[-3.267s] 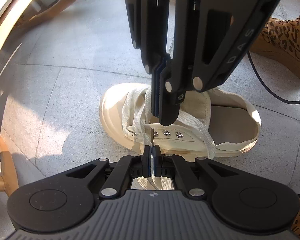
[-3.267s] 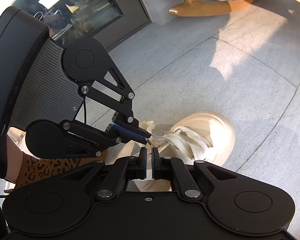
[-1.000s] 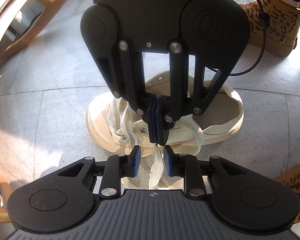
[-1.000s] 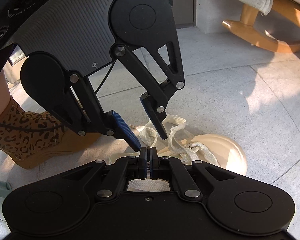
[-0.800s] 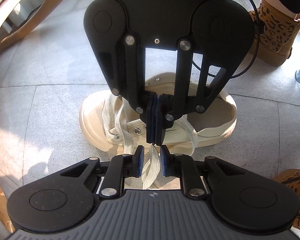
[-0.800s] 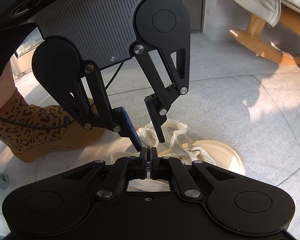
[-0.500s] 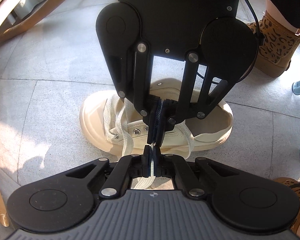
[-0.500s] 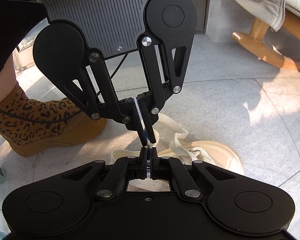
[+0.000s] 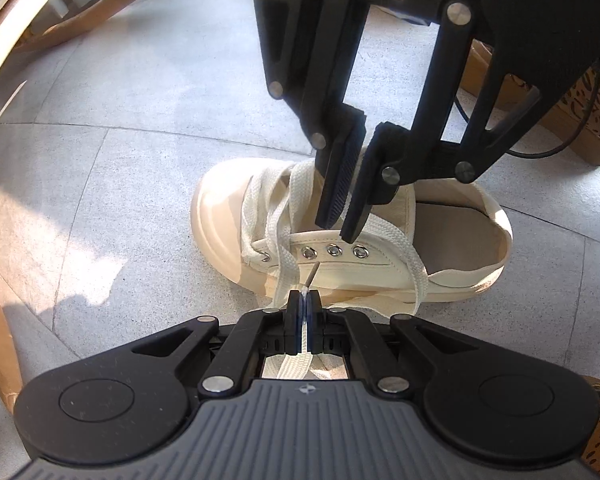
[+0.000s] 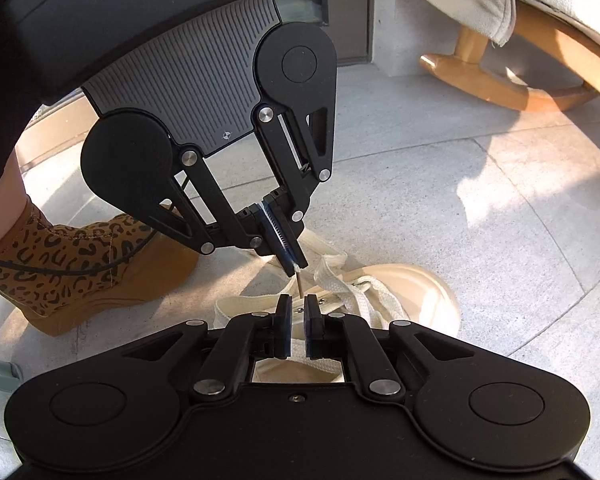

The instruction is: Lace up shoes with both hands

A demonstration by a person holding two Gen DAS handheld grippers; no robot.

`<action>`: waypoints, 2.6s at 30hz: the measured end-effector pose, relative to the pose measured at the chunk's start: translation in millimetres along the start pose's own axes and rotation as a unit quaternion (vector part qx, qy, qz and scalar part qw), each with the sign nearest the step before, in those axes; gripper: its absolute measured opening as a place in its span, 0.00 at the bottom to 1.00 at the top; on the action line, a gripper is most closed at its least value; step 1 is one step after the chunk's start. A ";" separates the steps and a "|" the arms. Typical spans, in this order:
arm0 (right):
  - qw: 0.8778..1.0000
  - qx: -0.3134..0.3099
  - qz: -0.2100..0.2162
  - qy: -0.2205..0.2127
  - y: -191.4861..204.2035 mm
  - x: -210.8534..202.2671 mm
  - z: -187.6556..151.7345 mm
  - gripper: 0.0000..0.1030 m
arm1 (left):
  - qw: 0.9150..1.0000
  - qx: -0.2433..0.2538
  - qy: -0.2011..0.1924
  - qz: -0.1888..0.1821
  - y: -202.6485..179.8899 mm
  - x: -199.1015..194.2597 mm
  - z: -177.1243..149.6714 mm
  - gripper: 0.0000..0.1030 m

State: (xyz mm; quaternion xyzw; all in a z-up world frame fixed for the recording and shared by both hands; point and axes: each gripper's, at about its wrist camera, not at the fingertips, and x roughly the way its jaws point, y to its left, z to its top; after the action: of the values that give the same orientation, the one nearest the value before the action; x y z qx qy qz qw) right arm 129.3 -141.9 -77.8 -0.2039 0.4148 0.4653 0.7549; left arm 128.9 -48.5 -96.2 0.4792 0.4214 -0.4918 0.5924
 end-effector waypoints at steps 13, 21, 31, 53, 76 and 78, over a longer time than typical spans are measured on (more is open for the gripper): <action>0.999 0.025 -0.016 0.013 5.0 -13.0 -25.1 0.09 | 1.000 0.024 0.018 0.011 0.3 17.1 14.3 0.01; 0.999 -0.019 -0.032 0.024 5.7 4.0 -23.8 0.08 | 1.000 0.027 0.015 0.007 -3.3 16.4 14.9 0.01; 0.997 -0.065 -0.022 0.028 -0.1 26.4 -19.1 0.08 | 0.999 0.038 0.010 0.002 -6.4 19.1 15.0 0.01; 0.992 -0.118 -0.039 0.016 11.8 32.8 -16.8 0.01 | 0.997 0.071 -0.012 0.016 -18.1 17.1 12.8 0.14; 0.997 0.043 -0.067 0.019 -22.0 -79.1 -7.7 0.00 | 0.997 -0.001 -0.057 -0.060 -31.1 -9.7 9.1 0.27; 0.995 0.064 -0.074 0.012 -27.7 -97.3 -4.4 0.00 | 0.997 -0.005 -0.055 -0.061 -28.5 -5.0 7.3 0.27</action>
State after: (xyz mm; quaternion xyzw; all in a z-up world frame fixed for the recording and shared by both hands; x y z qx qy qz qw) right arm 129.8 -210.3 -3.2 -0.1909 0.4368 0.3782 0.7936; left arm 100.1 -56.3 -94.3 0.4220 0.4194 -0.5503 0.5859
